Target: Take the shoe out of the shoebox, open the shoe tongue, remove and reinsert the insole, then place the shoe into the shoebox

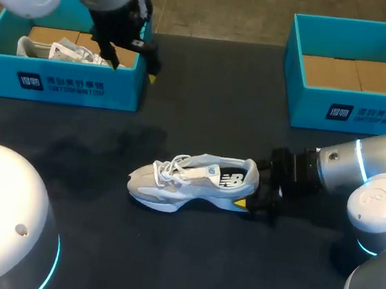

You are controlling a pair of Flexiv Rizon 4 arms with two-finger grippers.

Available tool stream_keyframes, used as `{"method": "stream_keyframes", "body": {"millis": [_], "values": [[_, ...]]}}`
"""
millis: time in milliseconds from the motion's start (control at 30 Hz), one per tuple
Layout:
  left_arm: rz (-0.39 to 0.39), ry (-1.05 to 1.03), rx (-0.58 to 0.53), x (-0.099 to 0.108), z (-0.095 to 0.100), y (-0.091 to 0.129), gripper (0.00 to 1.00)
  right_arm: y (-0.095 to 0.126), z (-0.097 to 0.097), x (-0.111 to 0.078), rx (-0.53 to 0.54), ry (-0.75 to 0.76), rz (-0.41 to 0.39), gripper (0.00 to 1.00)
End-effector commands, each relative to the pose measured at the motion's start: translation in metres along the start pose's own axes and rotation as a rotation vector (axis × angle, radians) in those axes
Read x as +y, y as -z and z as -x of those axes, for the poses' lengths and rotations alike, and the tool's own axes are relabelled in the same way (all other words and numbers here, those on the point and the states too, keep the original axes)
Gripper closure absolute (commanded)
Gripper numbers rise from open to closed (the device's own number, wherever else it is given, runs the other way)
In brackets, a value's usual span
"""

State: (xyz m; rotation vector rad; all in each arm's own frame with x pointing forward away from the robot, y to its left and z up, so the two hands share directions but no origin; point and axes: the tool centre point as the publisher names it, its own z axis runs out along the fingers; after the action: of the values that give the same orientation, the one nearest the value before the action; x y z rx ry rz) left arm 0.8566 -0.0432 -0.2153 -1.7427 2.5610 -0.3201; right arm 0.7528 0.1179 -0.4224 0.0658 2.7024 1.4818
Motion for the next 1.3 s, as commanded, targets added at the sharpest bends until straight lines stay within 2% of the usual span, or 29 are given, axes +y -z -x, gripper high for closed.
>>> {"method": "stream_keyframes", "body": {"millis": [33,233,667,1267,1300], "values": [[0.021,-0.022,-0.001,-0.003,-0.02,-0.012,0.0,-0.002,0.001,0.001,-0.001,-0.001,-0.002,1.0],[0.053,-0.078,0.007,0.008,-0.05,-0.025,0.0,-0.002,0.001,0.001,-0.001,-0.001,-0.002,1.0],[0.104,-0.153,0.036,0.027,-0.098,-0.043,0.0,-0.002,0.001,0.001,-0.001,-0.001,-0.002,1.0],[0.104,-0.153,0.036,0.027,-0.098,-0.043,0.0,-0.002,0.001,0.001,-0.001,-0.001,-0.002,1.0],[0.126,-0.152,0.047,0.031,-0.099,-0.041,0.0,-0.002,0.001,0.001,-0.001,-0.001,-0.002,1.0]]}}
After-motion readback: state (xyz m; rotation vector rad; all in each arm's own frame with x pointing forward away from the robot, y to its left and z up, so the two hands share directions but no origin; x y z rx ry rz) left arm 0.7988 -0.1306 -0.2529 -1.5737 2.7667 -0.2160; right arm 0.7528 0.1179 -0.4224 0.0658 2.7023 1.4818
